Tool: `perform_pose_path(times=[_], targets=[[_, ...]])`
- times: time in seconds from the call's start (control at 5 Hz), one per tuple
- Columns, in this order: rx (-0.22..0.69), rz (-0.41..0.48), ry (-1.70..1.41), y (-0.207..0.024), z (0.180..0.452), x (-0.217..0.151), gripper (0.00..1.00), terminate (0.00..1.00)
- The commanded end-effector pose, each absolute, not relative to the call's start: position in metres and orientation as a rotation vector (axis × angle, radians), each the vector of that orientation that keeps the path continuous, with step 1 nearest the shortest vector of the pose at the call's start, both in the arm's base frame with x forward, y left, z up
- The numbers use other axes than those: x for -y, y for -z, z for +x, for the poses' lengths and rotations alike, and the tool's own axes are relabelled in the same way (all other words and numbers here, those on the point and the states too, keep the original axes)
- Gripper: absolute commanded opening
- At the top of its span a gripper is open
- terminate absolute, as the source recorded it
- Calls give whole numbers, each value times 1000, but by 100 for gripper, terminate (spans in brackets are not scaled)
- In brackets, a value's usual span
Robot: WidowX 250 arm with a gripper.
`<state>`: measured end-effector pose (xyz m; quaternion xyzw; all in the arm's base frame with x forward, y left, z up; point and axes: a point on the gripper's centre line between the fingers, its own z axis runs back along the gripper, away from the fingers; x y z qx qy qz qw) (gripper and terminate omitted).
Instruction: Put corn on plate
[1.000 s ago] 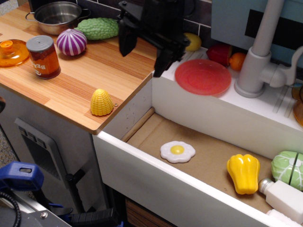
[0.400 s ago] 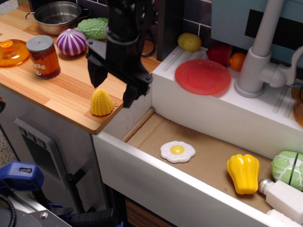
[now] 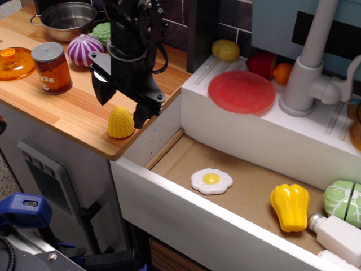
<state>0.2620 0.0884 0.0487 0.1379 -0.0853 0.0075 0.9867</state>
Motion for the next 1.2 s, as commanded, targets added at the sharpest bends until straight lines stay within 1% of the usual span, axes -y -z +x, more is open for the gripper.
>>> perform_pose_path(times=[0.0,0.6,0.8,1.0], targets=[[191,287,-18,-52,266,-99,100,0],[214,211,-17,-21,272,-109,100,0],[204,199,-27,-19,273,-111,0,0],[196,191,-23,-20,273,-112,0,0]])
